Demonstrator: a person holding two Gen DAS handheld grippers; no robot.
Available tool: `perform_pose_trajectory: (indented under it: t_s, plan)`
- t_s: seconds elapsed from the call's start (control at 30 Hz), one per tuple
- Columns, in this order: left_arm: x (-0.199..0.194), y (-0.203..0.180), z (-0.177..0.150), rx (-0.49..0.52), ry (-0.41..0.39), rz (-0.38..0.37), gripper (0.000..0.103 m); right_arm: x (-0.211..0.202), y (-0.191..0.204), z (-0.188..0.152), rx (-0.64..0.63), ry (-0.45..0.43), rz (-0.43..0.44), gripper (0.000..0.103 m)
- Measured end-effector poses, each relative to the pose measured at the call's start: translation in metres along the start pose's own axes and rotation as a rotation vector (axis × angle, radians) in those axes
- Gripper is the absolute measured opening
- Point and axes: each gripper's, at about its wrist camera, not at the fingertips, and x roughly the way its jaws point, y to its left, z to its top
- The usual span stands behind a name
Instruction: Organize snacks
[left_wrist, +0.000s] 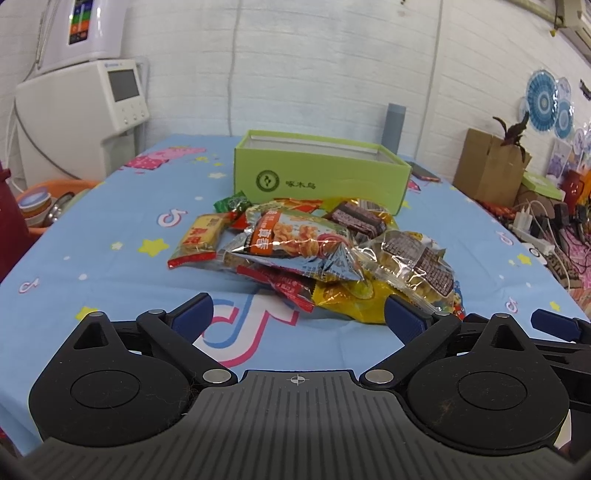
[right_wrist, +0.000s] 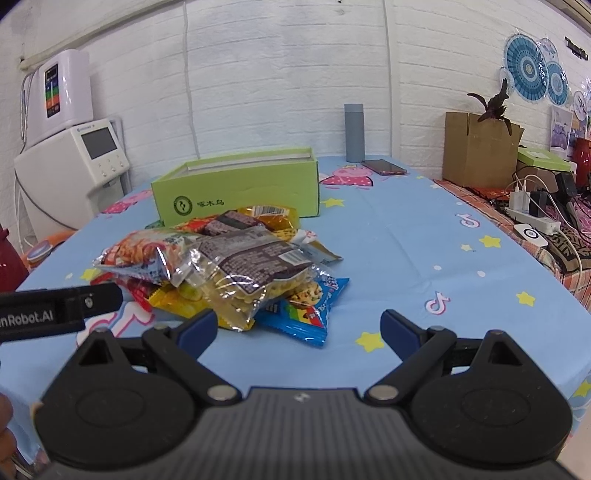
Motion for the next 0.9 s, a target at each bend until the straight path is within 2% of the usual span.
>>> perform_pose_trajectory:
  t_s: [0.43, 0.6, 0.73, 0.9]
  plan:
    - [0.001, 0.003, 0.000, -0.004, 0.005, -0.001, 0.092, 0.002, 0.004, -0.001, -0.021, 0.007, 0.010, 0.093]
    - [0.008, 0.008, -0.004, 0.024, 0.023, 0.030, 0.092, 0.010, -0.002, -0.008, -0.032, 0.020, 0.023, 0.093]
    - [0.020, 0.020, -0.015, 0.041, 0.071, 0.067, 0.090, 0.031, -0.019, -0.022, 0.020, 0.072, 0.022, 0.093]
    - [0.040, 0.031, -0.024, 0.019, 0.146, 0.019, 0.087, 0.049, -0.027, -0.026, 0.026, 0.079, 0.012, 0.094]
